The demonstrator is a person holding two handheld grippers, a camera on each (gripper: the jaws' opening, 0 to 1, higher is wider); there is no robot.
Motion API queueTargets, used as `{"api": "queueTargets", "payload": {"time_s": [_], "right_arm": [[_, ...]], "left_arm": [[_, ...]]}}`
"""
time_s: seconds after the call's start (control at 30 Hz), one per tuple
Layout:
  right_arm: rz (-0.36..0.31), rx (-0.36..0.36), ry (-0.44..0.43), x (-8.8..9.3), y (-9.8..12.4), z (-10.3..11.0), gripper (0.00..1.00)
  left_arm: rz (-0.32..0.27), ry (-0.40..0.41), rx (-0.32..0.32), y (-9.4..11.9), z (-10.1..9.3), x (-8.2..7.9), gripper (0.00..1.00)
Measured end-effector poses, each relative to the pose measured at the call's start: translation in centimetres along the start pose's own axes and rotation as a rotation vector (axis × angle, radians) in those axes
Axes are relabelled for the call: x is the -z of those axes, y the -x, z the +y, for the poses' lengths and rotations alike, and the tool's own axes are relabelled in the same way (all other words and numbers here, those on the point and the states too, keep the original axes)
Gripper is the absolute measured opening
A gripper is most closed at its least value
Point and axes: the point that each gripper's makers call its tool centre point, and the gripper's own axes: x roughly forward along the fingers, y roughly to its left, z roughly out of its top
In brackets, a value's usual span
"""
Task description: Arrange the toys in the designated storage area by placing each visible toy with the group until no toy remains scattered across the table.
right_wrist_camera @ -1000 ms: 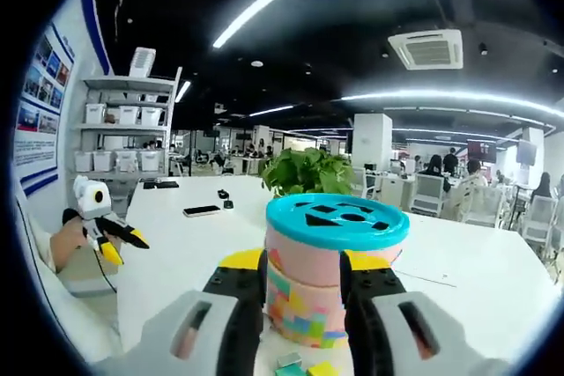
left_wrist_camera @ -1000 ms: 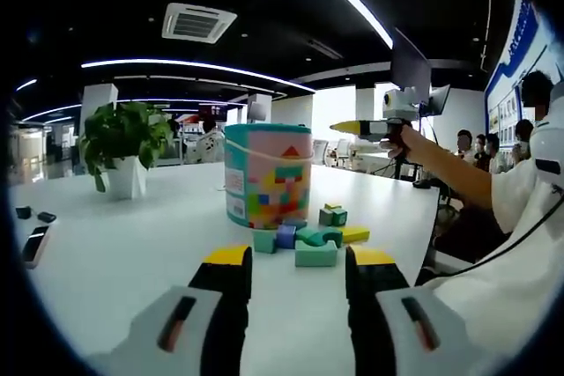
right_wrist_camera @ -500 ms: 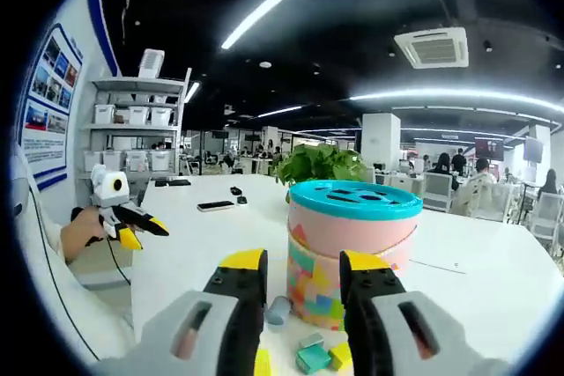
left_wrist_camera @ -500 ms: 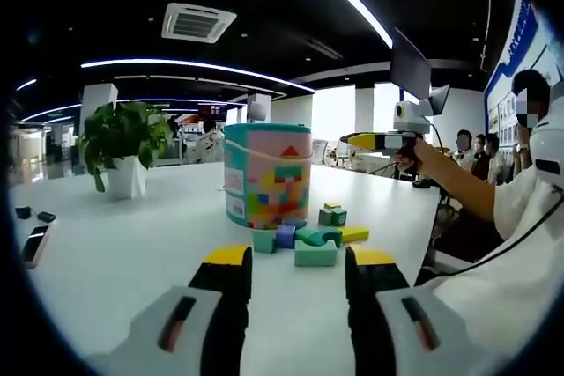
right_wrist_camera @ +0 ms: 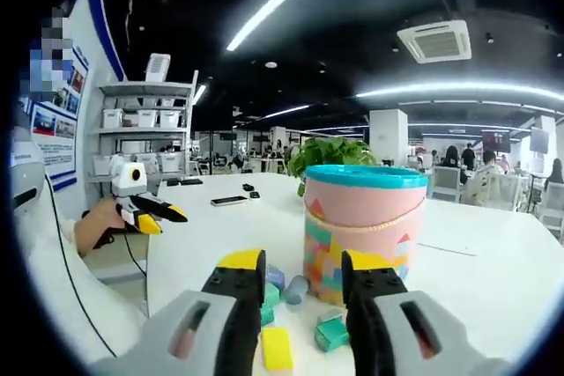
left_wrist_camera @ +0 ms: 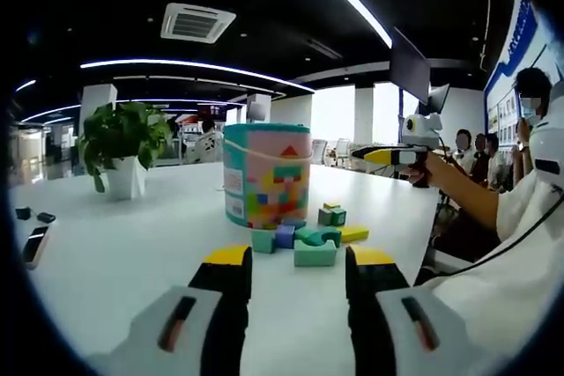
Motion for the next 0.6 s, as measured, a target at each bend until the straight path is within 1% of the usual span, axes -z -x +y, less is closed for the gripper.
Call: {"api": "queueTargets", "payload": {"time_s": [0.13, 0.27, 0.4, 0.47, 0.6], "right_arm": [[-0.007, -0.011, 0.005, 0.2, 0.3, 0.6, 0.38], [0.005, -0.01, 0.0, 0.9, 0.6, 0.7, 0.38], [0.029, -0.007, -0.013, 2.1, 0.9, 0.7, 0.38], [0.052, -0.007, -0.007, 3.0, 1.0, 0.8, 0.38], [0.075, -0.014, -0.005, 4.2, 1.2, 1.0, 0.38]], "left_arm": [[0.001, -0.002, 0.002, 0.0, -0.1, 0.0, 0.43], [0.001, -0.002, 0.001, 0.0, -0.1, 0.0, 0.43], [0.0, -0.003, 0.0, 0.1, 0.0, 0.0, 0.43], [0.0, -0.004, 0.0, 0.1, 0.0, 0.0, 0.43], [0.0, -0.004, 0.0, 0.1, 0.0, 0.0, 0.43]]}}
